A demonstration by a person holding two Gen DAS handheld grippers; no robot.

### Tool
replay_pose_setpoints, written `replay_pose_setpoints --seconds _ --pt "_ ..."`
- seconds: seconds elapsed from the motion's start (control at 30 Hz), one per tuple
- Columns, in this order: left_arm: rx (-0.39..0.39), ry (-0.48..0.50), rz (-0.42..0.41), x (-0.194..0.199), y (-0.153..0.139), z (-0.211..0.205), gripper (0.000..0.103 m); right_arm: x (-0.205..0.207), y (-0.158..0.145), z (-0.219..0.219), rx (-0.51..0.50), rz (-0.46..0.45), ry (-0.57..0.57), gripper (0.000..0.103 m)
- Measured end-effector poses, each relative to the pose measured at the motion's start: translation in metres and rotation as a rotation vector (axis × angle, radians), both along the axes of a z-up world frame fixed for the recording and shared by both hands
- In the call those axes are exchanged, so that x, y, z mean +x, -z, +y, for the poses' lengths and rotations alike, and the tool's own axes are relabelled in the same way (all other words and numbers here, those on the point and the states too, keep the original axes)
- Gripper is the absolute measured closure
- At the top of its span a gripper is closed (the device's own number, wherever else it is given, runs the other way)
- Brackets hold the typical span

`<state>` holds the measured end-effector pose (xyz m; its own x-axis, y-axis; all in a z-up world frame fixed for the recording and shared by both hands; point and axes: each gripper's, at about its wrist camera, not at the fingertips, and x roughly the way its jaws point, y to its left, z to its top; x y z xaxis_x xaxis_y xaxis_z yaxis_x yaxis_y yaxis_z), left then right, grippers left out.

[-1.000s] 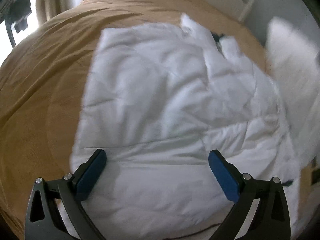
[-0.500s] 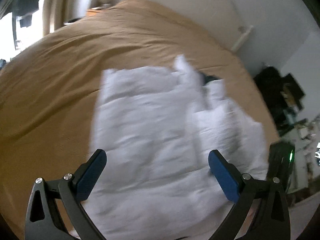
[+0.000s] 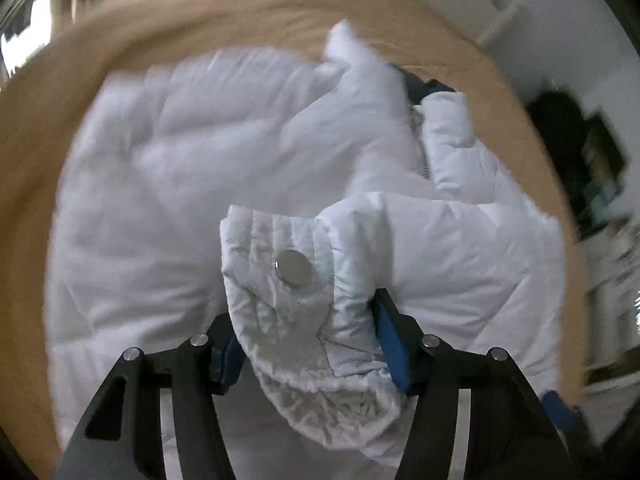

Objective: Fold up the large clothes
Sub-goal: 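Lay the sleeve over the jacket body with the right gripper and release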

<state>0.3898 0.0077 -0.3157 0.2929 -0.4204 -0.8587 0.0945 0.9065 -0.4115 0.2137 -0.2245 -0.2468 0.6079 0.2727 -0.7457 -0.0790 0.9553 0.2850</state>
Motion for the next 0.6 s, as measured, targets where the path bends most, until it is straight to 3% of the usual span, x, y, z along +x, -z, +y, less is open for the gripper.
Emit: replay_pose_setpoints --seconds 0.13,0.23,0.3,0.4,0.5,0.57,0.6 --pt "0.047 0.002 -0.044 -0.009 -0.006 0.018 0.048 0.014 -0.016 0.007 -0.050 0.003 0.018 0.019" --pt "0.030 0.001 -0.042 -0.013 -0.003 0.026 0.048 0.032 -0.015 0.015 -0.084 0.003 0.052 0.019" --pt "0.014 -0.003 -0.036 -0.019 -0.001 0.032 0.048 0.051 0.008 0.022 -0.105 0.064 0.068 0.019" --pt "0.058 -0.060 -0.052 -0.023 -0.014 0.049 0.050 0.065 0.048 0.025 -0.136 0.179 0.081 0.018" --pt "0.061 -0.113 -0.074 -0.033 -0.033 0.074 0.050 0.067 0.063 0.037 -0.254 0.153 0.061 0.011" --pt "0.034 -0.107 -0.098 -0.039 -0.050 0.076 0.047 0.067 0.065 0.039 -0.274 0.151 0.062 0.010" --pt "0.018 -0.095 -0.111 -0.040 -0.058 0.073 0.041 0.068 0.066 0.038 -0.270 0.150 0.065 0.009"
